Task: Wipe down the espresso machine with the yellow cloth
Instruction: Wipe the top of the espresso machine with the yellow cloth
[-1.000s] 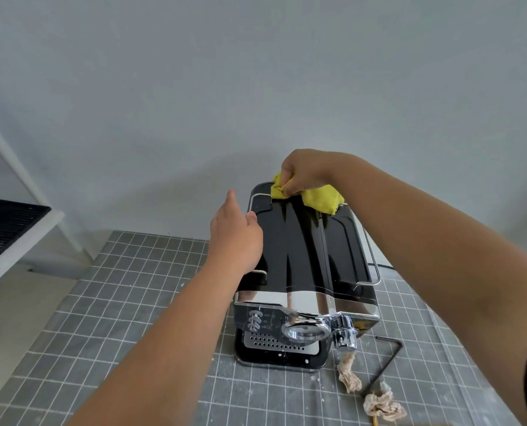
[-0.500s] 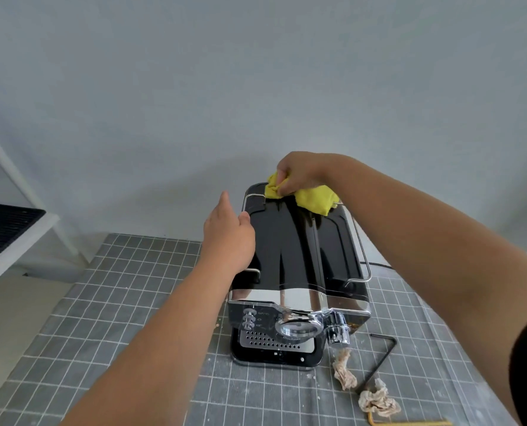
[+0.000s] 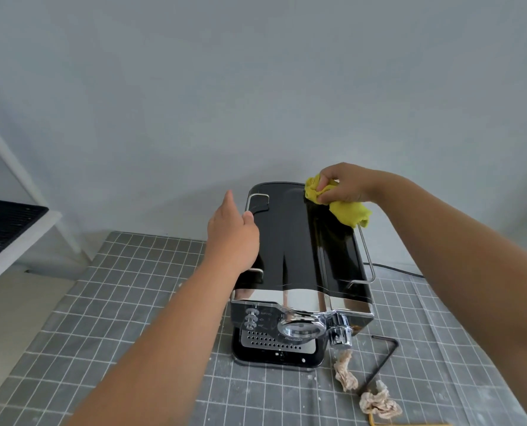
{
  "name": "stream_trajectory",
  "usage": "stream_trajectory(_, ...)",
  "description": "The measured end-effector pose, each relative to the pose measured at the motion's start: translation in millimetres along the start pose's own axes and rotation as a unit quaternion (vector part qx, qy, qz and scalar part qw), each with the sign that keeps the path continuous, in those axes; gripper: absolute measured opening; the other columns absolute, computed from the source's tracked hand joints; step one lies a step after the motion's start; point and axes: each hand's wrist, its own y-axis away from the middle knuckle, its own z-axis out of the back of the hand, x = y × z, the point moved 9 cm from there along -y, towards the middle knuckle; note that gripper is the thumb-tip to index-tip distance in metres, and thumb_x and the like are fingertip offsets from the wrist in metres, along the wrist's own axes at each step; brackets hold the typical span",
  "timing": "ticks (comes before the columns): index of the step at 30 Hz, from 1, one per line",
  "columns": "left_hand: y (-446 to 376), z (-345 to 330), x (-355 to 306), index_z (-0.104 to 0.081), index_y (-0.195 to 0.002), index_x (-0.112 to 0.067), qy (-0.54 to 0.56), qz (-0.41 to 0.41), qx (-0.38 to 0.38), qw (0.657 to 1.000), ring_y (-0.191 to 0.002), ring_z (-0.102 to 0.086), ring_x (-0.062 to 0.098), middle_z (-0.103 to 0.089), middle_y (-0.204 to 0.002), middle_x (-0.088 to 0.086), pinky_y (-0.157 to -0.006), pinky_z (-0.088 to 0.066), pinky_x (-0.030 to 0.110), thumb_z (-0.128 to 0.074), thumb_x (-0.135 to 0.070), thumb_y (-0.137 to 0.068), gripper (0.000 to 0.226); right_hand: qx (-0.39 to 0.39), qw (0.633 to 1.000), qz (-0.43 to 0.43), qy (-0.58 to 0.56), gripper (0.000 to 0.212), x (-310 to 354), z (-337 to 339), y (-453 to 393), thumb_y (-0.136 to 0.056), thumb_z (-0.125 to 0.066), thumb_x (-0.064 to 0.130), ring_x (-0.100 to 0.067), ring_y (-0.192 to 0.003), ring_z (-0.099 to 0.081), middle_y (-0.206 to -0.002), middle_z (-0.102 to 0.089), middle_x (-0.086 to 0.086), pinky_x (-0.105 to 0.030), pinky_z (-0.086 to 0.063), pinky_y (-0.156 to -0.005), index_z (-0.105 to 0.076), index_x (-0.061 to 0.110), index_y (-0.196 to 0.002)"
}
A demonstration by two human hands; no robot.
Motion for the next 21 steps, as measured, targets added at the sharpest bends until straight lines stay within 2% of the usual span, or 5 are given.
stream_trajectory(6,-2,-2,-1,-0.013,-0.153,-0.018,-0.01,-0.004,-0.001,1.0,-0.144,-0.022,0.025,-0.025,-0.157,0.002,-0.115,-0.019,0.037,-0.034,-0.023,-0.102,0.056,-0.008,1.0,-0.006,0.002,0.015,-7,5,3,-0.075,-0.075,0.028,-0.023,-0.102,-0.058,-0.11,-0.06,-0.005,-0.04,-0.051,-0.09,-0.065,0.028,-0.085)
stream_trajectory(11,-4,-2,-5,-0.018,-0.152,-0.016,-0.04,-0.019,0.001,0.999,-0.145,-0.019,0.024,-0.018,-0.159,0.001,-0.115,-0.018,0.036,-0.033,-0.022,-0.102,0.051,-0.08,0.996,0.031,-0.039,0.022,20,1,-12,-0.084,-0.066,0.026,-0.012,-0.105,-0.052,-0.109,-0.059,0.006,-0.024,-0.038,-0.088,-0.07,0.031,-0.106)
stream_trajectory(14,-5,-2,-5,-0.024,-0.151,-0.016,-0.062,-0.017,-0.004,0.998,-0.146,-0.013,0.024,-0.003,-0.161,-0.004,-0.116,-0.013,0.036,-0.033,-0.023,-0.103,0.049,-0.058,0.993,0.101,-0.01,0.024,66,-21,-26,-0.086,-0.065,0.028,-0.012,-0.097,-0.057,-0.09,-0.062,0.011,-0.018,-0.036,-0.078,-0.072,0.029,-0.109)
stream_trajectory(17,-6,-1,-3,-0.024,-0.15,-0.017,-0.066,-0.012,-0.005,0.998,-0.146,-0.013,0.025,0.0,-0.161,-0.005,-0.116,-0.014,0.037,-0.033,-0.025,-0.103,0.049,-0.028,0.989,0.138,0.034,0.022,104,-35,-34,-0.088,-0.065,0.029,-0.003,-0.07,-0.051,-0.066,-0.053,0.021,-0.007,-0.03,-0.057,-0.073,0.028,-0.107)
stream_trajectory(21,-5,0,-3,-0.021,-0.151,-0.017,-0.061,-0.01,-0.002,0.998,-0.147,-0.01,0.024,-0.003,-0.161,-0.003,-0.117,-0.011,0.036,-0.033,-0.026,-0.103,0.05,-0.033,0.994,0.097,0.035,0.025,101,-31,-46,-0.083,-0.068,0.032,-0.012,-0.102,-0.055,-0.105,-0.067,0.008,-0.017,-0.038,-0.081,-0.072,0.03,-0.108)
